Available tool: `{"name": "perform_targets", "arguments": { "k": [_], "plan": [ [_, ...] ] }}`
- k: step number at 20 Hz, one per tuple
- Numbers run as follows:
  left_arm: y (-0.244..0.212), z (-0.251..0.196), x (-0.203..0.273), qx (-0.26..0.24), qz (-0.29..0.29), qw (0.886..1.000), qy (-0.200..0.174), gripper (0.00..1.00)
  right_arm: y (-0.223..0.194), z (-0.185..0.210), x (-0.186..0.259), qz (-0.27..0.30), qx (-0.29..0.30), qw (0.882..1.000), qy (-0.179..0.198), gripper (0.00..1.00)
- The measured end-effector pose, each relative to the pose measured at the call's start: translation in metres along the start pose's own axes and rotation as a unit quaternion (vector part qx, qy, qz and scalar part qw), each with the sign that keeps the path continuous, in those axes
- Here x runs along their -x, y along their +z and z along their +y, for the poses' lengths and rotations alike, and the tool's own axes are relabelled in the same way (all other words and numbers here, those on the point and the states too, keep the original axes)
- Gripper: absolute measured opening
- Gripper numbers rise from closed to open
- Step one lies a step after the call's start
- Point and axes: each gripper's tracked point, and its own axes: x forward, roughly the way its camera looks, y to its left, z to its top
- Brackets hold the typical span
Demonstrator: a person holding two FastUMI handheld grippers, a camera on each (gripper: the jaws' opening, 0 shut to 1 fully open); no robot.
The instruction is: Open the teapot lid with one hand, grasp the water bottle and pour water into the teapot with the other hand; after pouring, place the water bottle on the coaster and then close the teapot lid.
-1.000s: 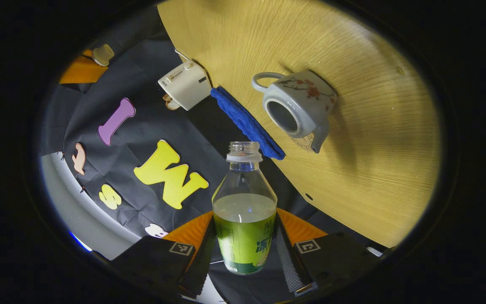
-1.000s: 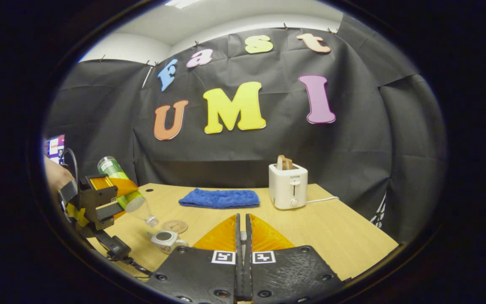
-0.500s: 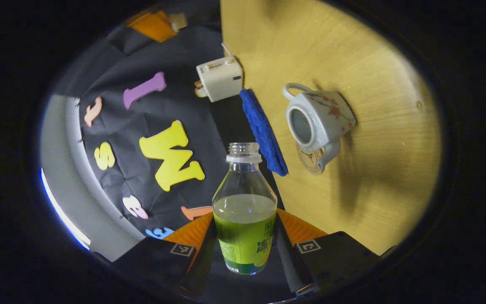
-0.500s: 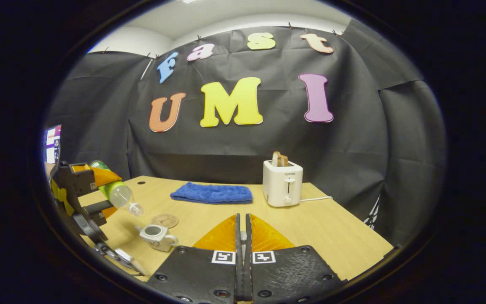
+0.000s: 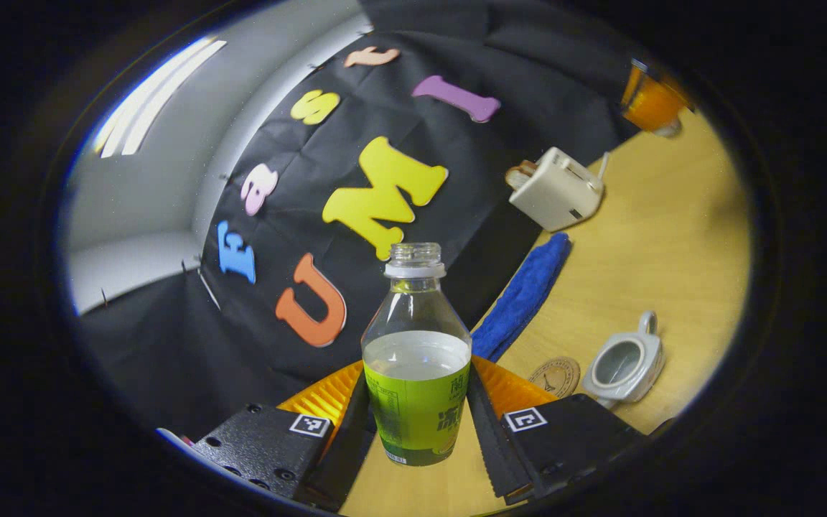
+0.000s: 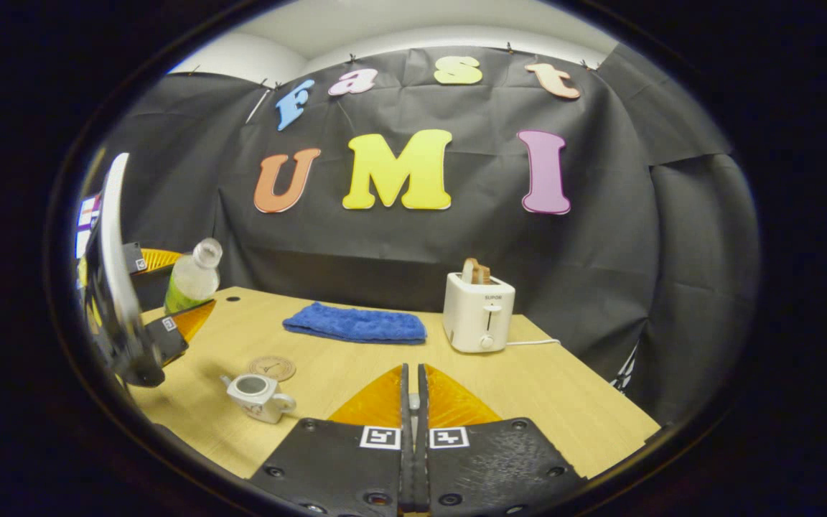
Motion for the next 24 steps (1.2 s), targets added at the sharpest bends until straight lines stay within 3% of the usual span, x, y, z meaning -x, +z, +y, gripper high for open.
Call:
{"name": "perform_targets", "arguments": {
  "k": [2,5,7,10,14,17,20,24],
  "plan": [
    [0.000,-0.002,-0.017,0.113,0.008,0.993,-0.016,0.72,0.000,0.002,0.001,0.000,0.007,1.000,0.000,0.00],
    [0.009,-0.008,-0.039,0.291,0.020,0.955,-0.051,0.73,0.000,0.001,0.001,-0.001,0.001,1.000,0.001,0.00],
    [0.020,-0.010,-0.050,0.342,-0.001,0.937,-0.068,0.74,0.000,-0.004,0.000,0.000,-0.003,1.000,-0.005,0.00],
    [0.008,-0.027,-0.069,0.383,0.015,0.919,-0.091,0.74,-0.003,-0.006,-0.001,0.003,-0.009,1.000,-0.004,0.00],
    [-0.008,-0.048,-0.086,0.410,0.029,0.905,-0.112,0.74,-0.009,-0.005,-0.006,0.011,-0.010,1.000,-0.002,0.00],
    [-0.023,-0.056,-0.092,0.402,0.043,0.908,-0.113,0.74,-0.017,-0.003,-0.011,0.022,-0.007,1.000,-0.003,0.00],
    [-0.028,-0.064,-0.092,0.413,0.046,0.901,-0.123,0.75,-0.022,0.001,-0.014,0.027,-0.004,1.000,-0.001,0.00],
    [-0.028,-0.070,-0.092,0.397,0.046,0.907,-0.133,0.77,-0.027,0.008,-0.017,0.032,0.003,0.999,0.003,0.00]
  ]
}}
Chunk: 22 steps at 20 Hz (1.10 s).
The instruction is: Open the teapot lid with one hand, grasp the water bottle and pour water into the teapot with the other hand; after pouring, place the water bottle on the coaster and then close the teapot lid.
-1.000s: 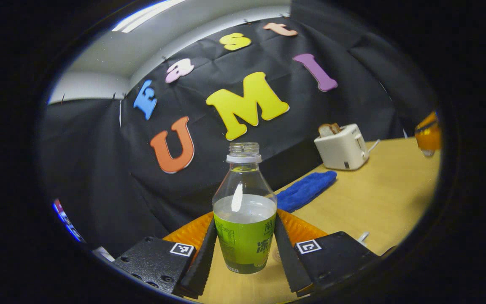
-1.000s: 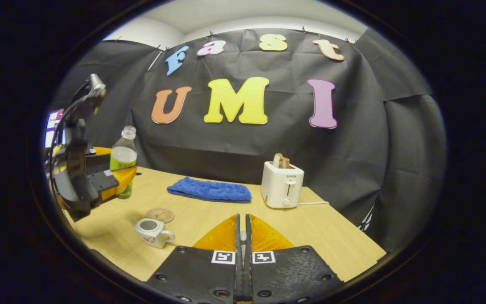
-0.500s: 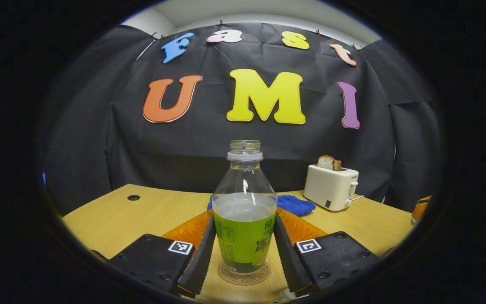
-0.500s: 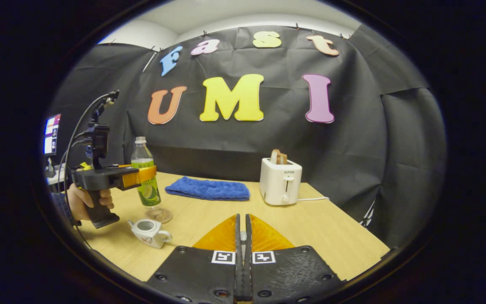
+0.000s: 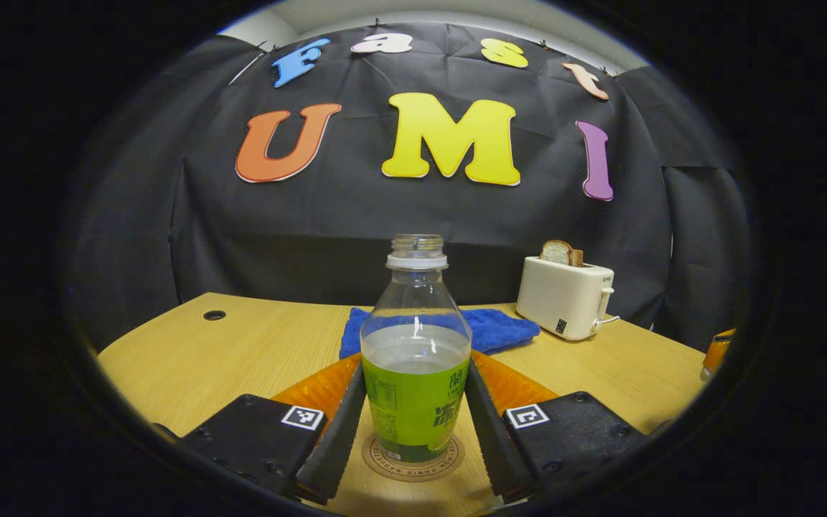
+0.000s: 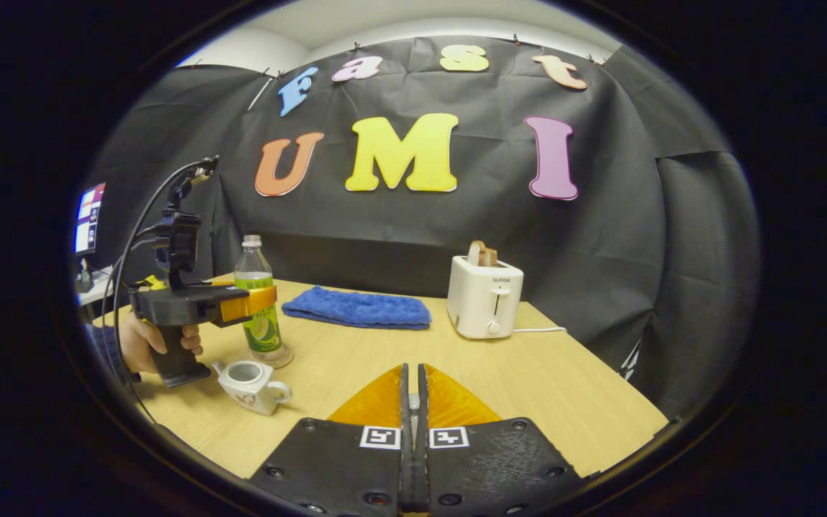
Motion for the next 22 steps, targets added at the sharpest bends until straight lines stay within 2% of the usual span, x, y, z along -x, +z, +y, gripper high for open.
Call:
{"name": "perform_targets", "arguments": {
  "k": [3,4,5,9,12,17,20,22],
  "plan": [
    [0.002,-0.010,0.004,-0.003,0.004,1.000,-0.023,0.84,-0.001,0.004,0.001,0.002,0.003,1.000,0.004,0.00],
    [0.004,-0.010,0.006,-0.006,0.004,1.000,-0.023,0.98,-0.001,0.005,0.001,0.002,0.004,1.000,0.005,0.00],
    [0.006,-0.011,0.008,-0.009,0.003,1.000,-0.022,1.00,-0.001,0.006,0.001,0.001,0.004,1.000,0.006,0.00],
    [0.019,-0.006,0.023,-0.028,-0.003,1.000,-0.010,1.00,0.001,0.020,0.004,-0.002,-0.006,1.000,0.023,0.00],
    [0.037,0.000,0.042,-0.034,-0.023,0.999,-0.003,1.00,0.006,0.044,0.007,-0.015,-0.023,0.998,0.055,0.00],
    [0.050,0.009,0.080,-0.005,-0.024,1.000,-0.004,1.00,0.015,0.094,0.002,-0.026,-0.031,0.993,0.110,0.00],
    [0.048,0.030,0.112,0.016,-0.022,0.999,0.019,1.00,0.018,0.131,-0.006,-0.024,-0.044,0.987,0.153,0.00],
    [0.042,0.047,0.134,0.006,-0.026,0.999,0.044,1.00,0.021,0.151,-0.008,-0.026,-0.055,0.982,0.180,0.00]
  ]
}}
